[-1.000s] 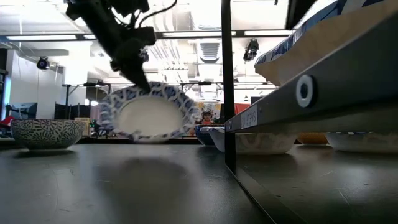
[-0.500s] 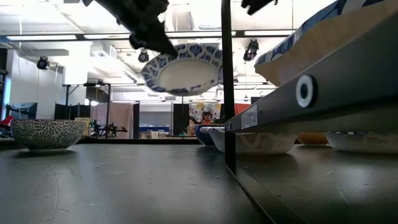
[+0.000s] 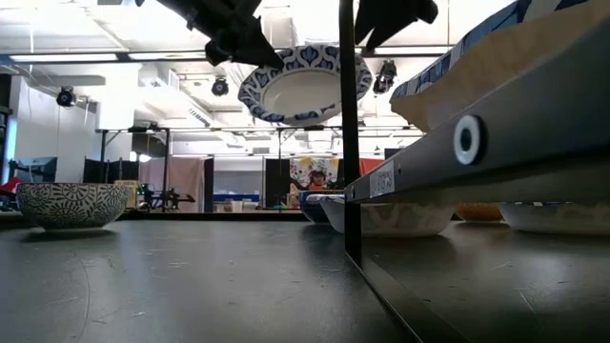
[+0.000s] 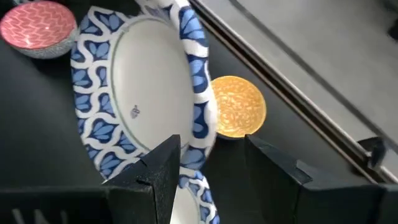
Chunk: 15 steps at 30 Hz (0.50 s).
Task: Place and stack bowls onto a shelf
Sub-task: Stack the left white patterned bowl on top of the other white patterned bowl on the shelf
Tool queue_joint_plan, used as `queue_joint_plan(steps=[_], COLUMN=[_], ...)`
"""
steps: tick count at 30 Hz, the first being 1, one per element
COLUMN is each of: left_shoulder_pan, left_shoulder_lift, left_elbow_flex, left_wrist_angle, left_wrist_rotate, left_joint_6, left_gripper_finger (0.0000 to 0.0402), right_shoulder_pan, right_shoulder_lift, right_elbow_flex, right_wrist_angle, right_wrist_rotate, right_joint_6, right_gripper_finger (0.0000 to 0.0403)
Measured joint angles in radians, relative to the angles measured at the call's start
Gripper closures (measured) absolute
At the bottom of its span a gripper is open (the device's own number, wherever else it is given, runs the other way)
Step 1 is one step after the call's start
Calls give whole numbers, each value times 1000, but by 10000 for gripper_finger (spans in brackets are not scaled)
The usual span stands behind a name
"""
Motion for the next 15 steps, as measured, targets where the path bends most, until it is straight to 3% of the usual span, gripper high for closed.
queue_joint_plan(steps=[11, 15], left_shoulder_pan=[0, 0], left_shoulder_lift=[3, 3], left_elbow_flex=[0, 0], left_wrist_angle=[69, 82], left_wrist_rotate=[5, 60], left_joint_6=[17, 14], left_gripper_finger=[400, 400], right_shoulder_pan=[-30, -35], right_shoulder_lift=[0, 1], right_elbow_flex=[0, 0], right_wrist_angle=[58, 59], right_wrist_rotate=[-27, -27], right_joint_6=[-63, -78], right_gripper_finger=[236, 236])
